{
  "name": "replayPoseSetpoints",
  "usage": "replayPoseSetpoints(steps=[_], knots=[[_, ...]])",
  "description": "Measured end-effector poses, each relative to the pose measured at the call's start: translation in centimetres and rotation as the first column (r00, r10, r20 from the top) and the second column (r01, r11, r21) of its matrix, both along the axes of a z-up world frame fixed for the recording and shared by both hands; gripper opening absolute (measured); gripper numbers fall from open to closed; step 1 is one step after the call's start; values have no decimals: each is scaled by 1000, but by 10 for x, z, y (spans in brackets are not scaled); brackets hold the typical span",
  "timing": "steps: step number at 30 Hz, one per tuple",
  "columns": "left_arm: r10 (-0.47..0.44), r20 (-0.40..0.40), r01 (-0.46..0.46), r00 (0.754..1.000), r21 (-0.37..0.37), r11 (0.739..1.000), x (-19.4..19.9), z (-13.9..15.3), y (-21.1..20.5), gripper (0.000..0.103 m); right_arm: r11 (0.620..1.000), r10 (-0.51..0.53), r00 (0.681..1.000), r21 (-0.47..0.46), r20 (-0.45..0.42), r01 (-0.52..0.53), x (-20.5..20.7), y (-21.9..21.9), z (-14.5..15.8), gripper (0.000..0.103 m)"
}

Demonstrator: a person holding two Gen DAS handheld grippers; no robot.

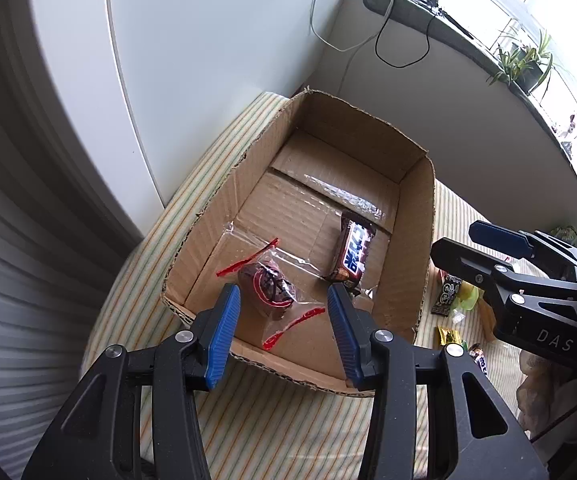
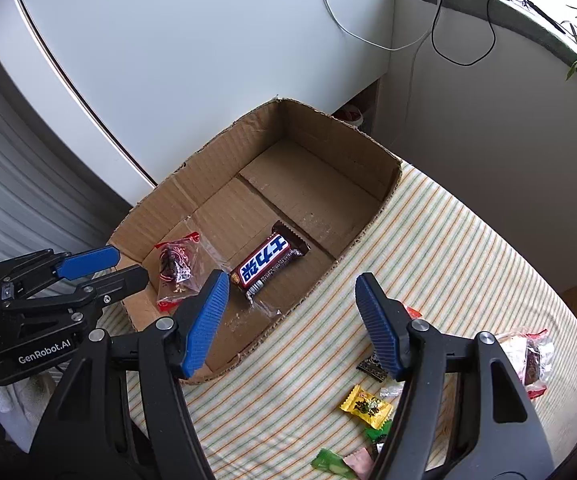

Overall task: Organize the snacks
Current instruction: 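Move both tools back over the remaining snacks on the table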

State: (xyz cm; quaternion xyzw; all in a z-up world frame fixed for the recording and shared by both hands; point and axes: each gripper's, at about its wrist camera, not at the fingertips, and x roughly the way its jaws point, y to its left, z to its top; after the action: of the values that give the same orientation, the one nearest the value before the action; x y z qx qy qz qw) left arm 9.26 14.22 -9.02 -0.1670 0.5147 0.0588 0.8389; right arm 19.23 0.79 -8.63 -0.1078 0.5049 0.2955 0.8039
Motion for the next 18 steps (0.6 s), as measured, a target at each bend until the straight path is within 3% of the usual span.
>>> replayPoseSetpoints(steps=[9, 18], knots=[[-33, 34, 34, 999, -4, 999, -13, 16, -18, 45, 998, -65, 998, 10, -5, 65, -15, -58, 10, 69], [-163, 50, 164, 985, -4, 986, -22, 20, -60, 44, 992, -125, 991, -16, -44, 125, -36, -117, -1, 69]])
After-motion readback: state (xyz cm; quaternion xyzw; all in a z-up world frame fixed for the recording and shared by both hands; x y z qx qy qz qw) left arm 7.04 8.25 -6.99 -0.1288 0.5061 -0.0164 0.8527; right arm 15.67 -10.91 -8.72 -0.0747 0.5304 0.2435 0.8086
